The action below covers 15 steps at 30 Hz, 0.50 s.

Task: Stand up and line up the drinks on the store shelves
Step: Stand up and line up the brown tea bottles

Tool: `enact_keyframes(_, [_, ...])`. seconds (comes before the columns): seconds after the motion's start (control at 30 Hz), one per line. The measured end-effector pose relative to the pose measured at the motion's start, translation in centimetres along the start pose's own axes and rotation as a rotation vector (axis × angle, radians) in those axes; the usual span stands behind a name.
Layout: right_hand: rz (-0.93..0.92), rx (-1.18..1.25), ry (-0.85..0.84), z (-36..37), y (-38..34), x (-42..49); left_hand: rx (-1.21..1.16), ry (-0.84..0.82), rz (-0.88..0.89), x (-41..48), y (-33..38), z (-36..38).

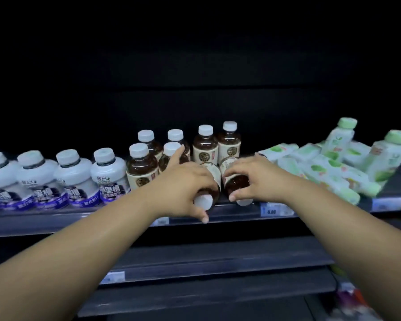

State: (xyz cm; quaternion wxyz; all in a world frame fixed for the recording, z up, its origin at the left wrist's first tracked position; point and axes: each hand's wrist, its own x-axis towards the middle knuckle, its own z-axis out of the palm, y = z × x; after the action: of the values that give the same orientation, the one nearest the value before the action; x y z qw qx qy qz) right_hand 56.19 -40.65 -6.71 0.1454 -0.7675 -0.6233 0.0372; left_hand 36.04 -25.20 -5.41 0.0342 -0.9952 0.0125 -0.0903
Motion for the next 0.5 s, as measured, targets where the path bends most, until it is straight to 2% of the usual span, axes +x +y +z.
enact_keyframes(0.1, [0.113, -0.071, 0.043, 1.2, -0.9, -1.8, 0.061, -0.040, 0.042, -0.5, 0.5, 0.9])
enact_keyframes(0.27, [0.219, -0.127, 0.029, 2.3, -2.0, -3.1, 0.110, 0.023, 0.058, -0.3, 0.5, 1.9])
enact_keyframes(0.33, [0.205, -0.187, 0.037, 2.5, -1.8, -3.2, 0.136, 0.076, 0.059, -0.1, 0.4, 2.1])
enact_keyframes(0.5, [0.064, -0.376, 0.047, 2.1, -0.6, -3.0, 0.142, 0.063, -0.018, 0.7, 1.3, 1.9])
